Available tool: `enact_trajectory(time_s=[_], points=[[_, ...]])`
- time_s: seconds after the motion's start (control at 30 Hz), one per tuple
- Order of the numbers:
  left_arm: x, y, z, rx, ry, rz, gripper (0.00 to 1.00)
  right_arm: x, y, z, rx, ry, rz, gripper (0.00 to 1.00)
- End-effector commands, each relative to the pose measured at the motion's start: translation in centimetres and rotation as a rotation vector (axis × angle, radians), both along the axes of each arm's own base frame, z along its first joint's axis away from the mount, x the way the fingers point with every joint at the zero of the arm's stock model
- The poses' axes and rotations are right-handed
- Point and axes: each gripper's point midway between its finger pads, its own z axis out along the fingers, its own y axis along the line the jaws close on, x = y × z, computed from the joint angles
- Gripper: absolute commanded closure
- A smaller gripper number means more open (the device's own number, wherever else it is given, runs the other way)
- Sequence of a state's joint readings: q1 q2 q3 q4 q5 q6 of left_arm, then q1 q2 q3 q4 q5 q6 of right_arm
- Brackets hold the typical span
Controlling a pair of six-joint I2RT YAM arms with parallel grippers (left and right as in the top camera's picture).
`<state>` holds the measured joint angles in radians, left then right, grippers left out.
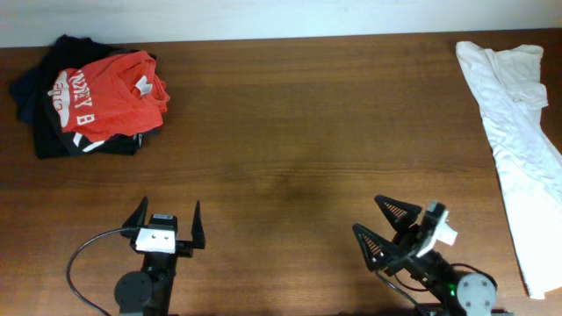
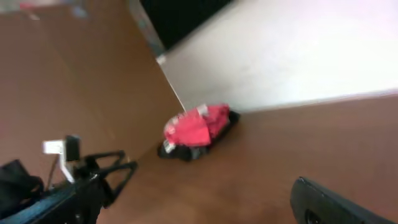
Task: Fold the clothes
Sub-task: 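Move the right gripper toward the white T-shirt at the right edge, then grasp the white T-shirt's far end with the right gripper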
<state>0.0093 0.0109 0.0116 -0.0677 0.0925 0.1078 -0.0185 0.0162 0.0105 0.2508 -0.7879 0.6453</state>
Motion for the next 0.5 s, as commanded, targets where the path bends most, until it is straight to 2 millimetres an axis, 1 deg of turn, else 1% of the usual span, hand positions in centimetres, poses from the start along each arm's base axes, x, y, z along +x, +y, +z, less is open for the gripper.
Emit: enact_trajectory(time_s=[0.0, 0.03, 0.07, 0.1, 0.17, 0.2, 0.23, 0.27, 0.3, 0.33, 0.37, 0.4, 0.43, 0.47], points=[[0.0, 0.2, -0.3, -0.012, 0.009, 0.011, 0.01, 0.1, -0.9, 2.8, 0.027, -0.065, -0.070, 0.01], [0.0, 0.2, -0.3, -0.012, 0.009, 0.011, 0.01, 0.8, -2.0, 4.1, 0.016, -0.097, -0.155, 0.01], [0.0, 0.2, -0.3, -0.012, 0.009, 0.011, 0.01, 1.4, -2.7, 4.7, 0.003, -0.101, -0.214, 0.01], [0.0, 0.2, -0.3, -0.012, 0.009, 0.011, 0.01, 2.6, -3.9, 5.4, -0.041, -0.092, -0.306, 0.01], [0.0, 0.2, -0.3, -0.012, 0.009, 0.011, 0.01, 4.4, -5.1, 6.6, -0.126, -0.078, -0.394, 0.01], [0.0, 0.2, -0.3, -0.012, 0.009, 0.011, 0.01, 7.0, -6.6, 7.6, -0.180, -0.017, -0.484, 0.01], [0.0, 0.2, -0.3, -0.012, 0.009, 0.011, 0.01, 8.2, -7.1, 8.0, -0.200, 0.009, -0.515, 0.01], [0.0, 0.2, -0.3, -0.012, 0.009, 0.011, 0.01, 10.0, -7.8, 8.4, -0.232, 0.047, -0.554, 0.01], [0.0, 0.2, -0.3, -0.012, 0.009, 0.011, 0.01, 12.2, -8.5, 8.9, -0.275, 0.088, -0.589, 0.01], [0.0, 0.2, -0.3, -0.012, 0.009, 0.011, 0.01, 14.9, -9.2, 9.2, -0.347, 0.138, -0.615, 0.01], [0.0, 0.2, -0.3, -0.012, 0.009, 0.011, 0.01, 16.6, -9.8, 9.3, -0.398, 0.175, -0.629, 0.01], [0.0, 0.2, -0.3, -0.012, 0.009, 0.011, 0.01, 19.0, -10.8, 9.1, -0.464, 0.233, -0.643, 0.01], [0.0, 0.2, -0.3, -0.012, 0.009, 0.011, 0.01, 21.6, -12.7, 8.8, -0.520, 0.318, -0.682, 0.01], [0.0, 0.2, -0.3, -0.012, 0.009, 0.011, 0.01, 22.9, -14.0, 8.7, -0.548, 0.361, -0.706, 0.01]])
